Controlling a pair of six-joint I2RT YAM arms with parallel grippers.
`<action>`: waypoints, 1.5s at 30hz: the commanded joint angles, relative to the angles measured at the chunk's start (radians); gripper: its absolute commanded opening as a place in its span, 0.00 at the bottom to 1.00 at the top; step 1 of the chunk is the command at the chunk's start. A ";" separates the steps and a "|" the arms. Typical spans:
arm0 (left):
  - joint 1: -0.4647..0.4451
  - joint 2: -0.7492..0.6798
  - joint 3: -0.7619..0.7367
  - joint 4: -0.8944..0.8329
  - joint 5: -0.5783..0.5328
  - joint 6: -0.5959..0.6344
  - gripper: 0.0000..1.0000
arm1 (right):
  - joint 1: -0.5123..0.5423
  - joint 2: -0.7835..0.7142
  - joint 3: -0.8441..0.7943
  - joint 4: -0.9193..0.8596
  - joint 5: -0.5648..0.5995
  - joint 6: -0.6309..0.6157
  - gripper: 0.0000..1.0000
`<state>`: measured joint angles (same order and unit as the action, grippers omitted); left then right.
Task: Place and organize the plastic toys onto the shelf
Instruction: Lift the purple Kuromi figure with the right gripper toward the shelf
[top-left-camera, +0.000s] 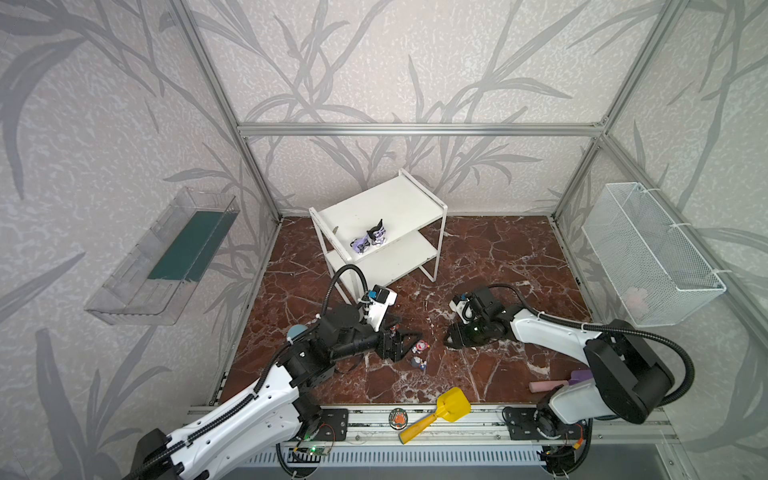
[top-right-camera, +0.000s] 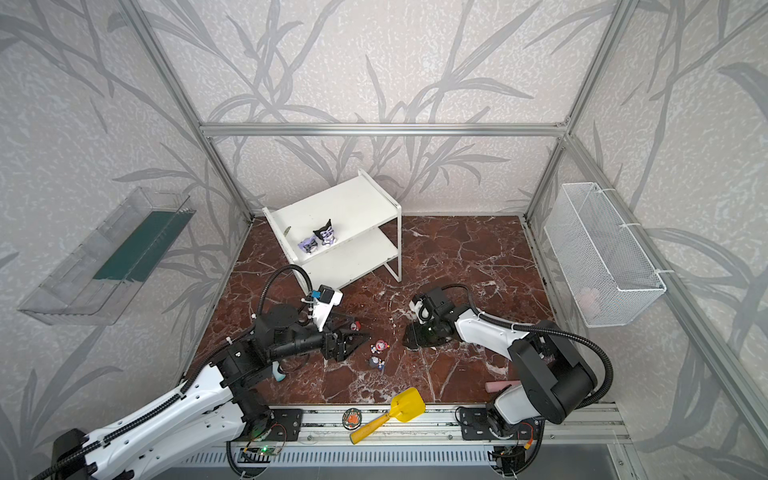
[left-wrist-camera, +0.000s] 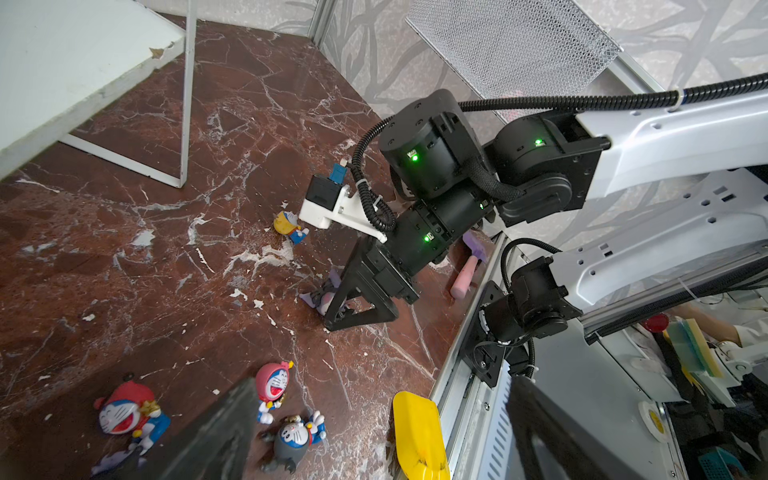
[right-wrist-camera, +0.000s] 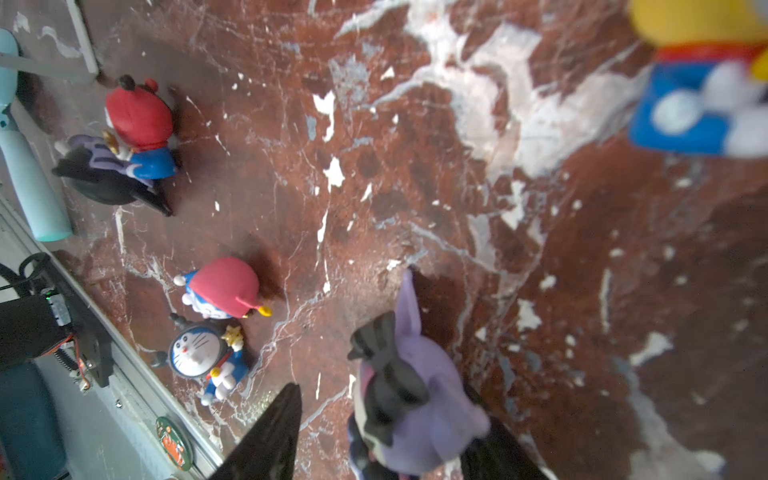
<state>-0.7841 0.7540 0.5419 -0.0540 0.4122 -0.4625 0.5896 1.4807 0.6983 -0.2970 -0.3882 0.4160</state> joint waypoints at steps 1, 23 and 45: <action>0.004 -0.018 0.011 0.012 -0.010 0.010 0.95 | -0.002 0.006 0.053 -0.103 0.073 -0.061 0.60; 0.004 -0.065 -0.015 0.054 -0.005 0.001 0.95 | 0.129 -0.050 0.239 -0.410 0.367 -0.052 0.60; -0.009 0.005 0.054 -0.063 -0.038 0.041 0.95 | 0.142 0.105 0.293 -0.363 0.350 -0.034 0.50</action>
<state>-0.7868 0.7399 0.5350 -0.0551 0.4091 -0.4572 0.7277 1.5677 0.9684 -0.6548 -0.0345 0.3744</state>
